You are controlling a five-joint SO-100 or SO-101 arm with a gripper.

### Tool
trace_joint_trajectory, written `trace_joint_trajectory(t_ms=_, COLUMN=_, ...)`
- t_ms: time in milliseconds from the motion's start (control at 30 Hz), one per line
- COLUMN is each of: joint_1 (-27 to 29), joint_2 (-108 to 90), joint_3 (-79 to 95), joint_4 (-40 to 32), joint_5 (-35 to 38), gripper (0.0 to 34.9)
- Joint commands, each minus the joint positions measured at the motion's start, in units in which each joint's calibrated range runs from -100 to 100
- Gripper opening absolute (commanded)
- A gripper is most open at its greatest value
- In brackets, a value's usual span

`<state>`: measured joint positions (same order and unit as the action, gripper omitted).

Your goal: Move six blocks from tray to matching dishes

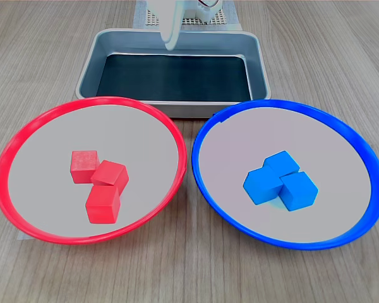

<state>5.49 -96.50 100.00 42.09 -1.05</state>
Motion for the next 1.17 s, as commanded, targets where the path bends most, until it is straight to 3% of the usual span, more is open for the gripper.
trace_joint_trajectory(t_ms=0, joint_1=-0.17, joint_2=-2.47, joint_3=0.00, joint_4=4.51, joint_5=-0.93, gripper=0.1)
trace_joint_trajectory(t_ms=233, joint_1=-2.33, joint_2=-2.47, joint_3=0.00, joint_4=5.25, joint_5=-0.63, gripper=0.3)
trace_joint_trajectory(t_ms=1133, joint_1=-2.33, joint_2=-2.56, joint_3=0.00, joint_4=5.33, joint_5=-0.59, gripper=0.3)
